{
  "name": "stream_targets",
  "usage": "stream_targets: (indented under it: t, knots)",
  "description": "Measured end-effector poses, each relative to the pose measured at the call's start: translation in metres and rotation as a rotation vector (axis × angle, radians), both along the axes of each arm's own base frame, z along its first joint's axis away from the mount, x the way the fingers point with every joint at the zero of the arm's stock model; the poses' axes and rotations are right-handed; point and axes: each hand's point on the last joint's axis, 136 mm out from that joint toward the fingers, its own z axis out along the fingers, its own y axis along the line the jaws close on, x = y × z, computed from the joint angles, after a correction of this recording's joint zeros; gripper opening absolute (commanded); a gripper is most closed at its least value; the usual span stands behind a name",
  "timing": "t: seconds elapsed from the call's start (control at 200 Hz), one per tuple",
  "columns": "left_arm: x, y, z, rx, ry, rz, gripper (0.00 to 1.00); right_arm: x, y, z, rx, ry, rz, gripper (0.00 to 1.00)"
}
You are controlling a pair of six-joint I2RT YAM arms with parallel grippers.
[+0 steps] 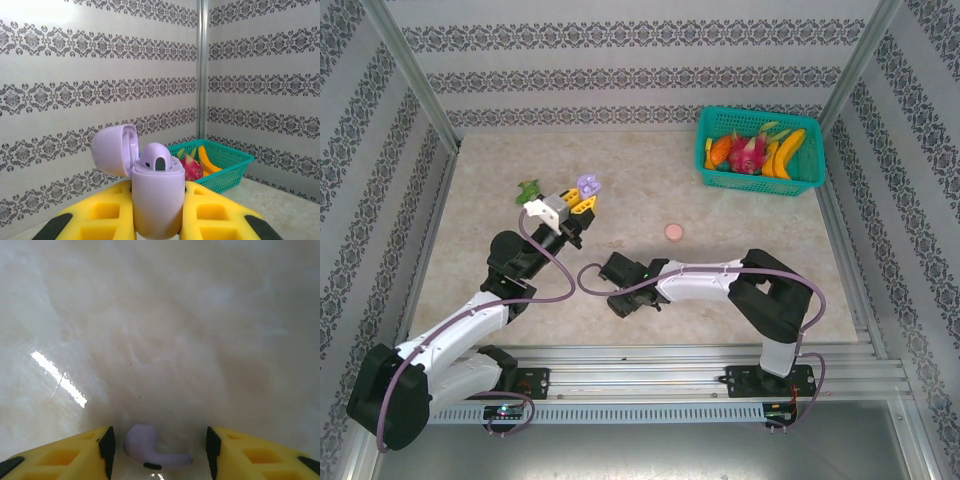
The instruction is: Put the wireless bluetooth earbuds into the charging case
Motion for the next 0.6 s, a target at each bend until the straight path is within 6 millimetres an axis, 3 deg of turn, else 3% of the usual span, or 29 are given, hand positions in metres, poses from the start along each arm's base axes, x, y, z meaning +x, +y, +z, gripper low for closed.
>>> stream_targets:
  t: [0.6]
  knots:
    - [0.001,0.002,0.000,0.000,0.001,0.007,0.00,0.011,-0.006,0.000,-0.044,-0.018,-0.111,0.14]
